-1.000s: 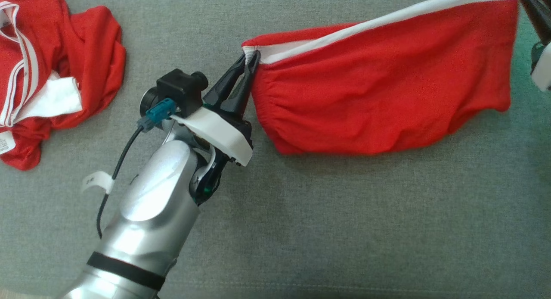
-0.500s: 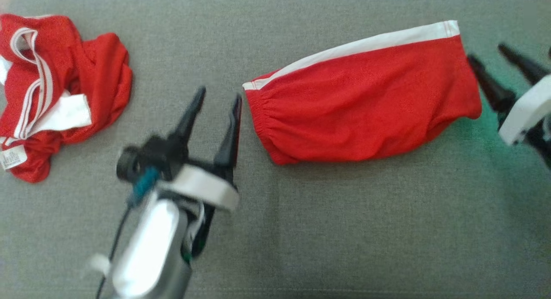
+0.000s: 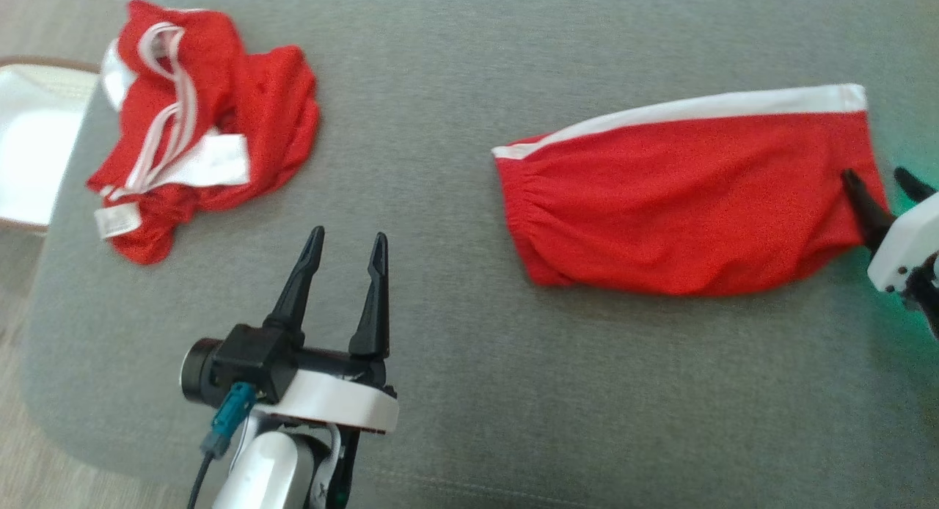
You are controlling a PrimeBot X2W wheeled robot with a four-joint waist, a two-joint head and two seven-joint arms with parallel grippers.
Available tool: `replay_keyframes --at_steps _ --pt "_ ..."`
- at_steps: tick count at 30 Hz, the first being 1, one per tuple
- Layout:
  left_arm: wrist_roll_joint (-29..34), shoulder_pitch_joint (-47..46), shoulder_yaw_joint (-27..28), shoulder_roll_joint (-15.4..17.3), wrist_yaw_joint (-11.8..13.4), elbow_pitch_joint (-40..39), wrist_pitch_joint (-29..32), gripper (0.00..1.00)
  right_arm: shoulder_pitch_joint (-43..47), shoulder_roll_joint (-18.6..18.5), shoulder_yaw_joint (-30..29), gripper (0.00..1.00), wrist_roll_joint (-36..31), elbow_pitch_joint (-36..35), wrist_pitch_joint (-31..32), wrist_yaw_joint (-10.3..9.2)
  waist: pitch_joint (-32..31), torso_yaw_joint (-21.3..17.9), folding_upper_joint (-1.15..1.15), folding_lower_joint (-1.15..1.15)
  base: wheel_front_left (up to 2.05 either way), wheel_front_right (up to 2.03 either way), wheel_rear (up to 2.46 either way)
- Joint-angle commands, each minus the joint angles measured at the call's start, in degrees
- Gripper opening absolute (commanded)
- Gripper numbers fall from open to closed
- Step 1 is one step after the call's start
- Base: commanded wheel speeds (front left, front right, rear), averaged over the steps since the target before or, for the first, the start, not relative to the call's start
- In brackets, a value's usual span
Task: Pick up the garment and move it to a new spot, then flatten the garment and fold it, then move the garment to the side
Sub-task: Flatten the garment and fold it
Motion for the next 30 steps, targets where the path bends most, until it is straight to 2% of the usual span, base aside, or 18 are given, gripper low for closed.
replay_keyframes --at_steps 1,5,8,9,11,12,13,21,30 --pt "0.59 -0.28 1.64 0.06 0.36 -2.73 -0.28 1.00 0.29 -0.33 0.19 1.00 -1.00 1.91 0.35 0.39 -0.49 2.02 0.00 0.00 0.00 0.00 0.00" --pt "0.24 0.74 1.35 0.05 0.85 -3.40 -0.28 1.00 -0.34 2.20 0.00 1.00 -2.01 8.37 1.39 0.39 -1.08 3.20 0.00 0.00 0.00 0.00 0.00" --pt "0.15 0.98 1.27 0.05 1.03 -3.43 -0.28 1.00 -0.42 3.66 0.29 1.00 -2.43 10.32 2.10 0.39 -1.44 3.38 0.00 0.00 0.00 0.00 0.00" --pt "0.11 1.05 1.27 0.05 1.12 -3.43 -0.28 1.00 -0.41 4.35 0.47 0.84 -2.59 10.94 2.43 0.39 -1.56 3.36 0.00 0.00 0.00 0.00 0.00" --pt "0.11 1.13 1.23 0.05 1.22 -3.41 -0.28 1.00 -0.15 5.58 0.79 0.36 -2.58 11.75 3.55 0.39 -1.90 3.17 0.00 0.00 0.00 0.00 0.00" --pt "0.21 1.16 1.22 0.05 1.21 -3.40 -0.28 1.00 -0.10 6.02 0.89 0.07 -2.55 11.90 3.80 0.39 -2.09 2.96 0.00 0.00 0.00 0.00 0.00" --pt "0.33 1.19 1.20 0.05 1.18 -3.37 -0.28 1.00 -0.16 6.26 0.88 0.00 -2.58 12.20 3.60 0.39 -2.27 2.74 0.00 0.00 0.00 0.00 0.00" --pt "1.43 2.20 2.62 0.04 0.67 -2.74 -0.28 1.00 -1.82 6.18 1.25 0.00 -4.43 15.50 -0.29 0.39 -4.24 -1.82 0.00 0.00 0.00 0.00 0.00" --pt "1.65 2.89 2.05 0.04 -0.58 -1.84 -0.28 1.00 -4.68 2.54 1.93 0.00 -6.80 17.96 -0.98 0.39 -5.76 -8.16 0.00 0.00 0.00 0.00 0.00"
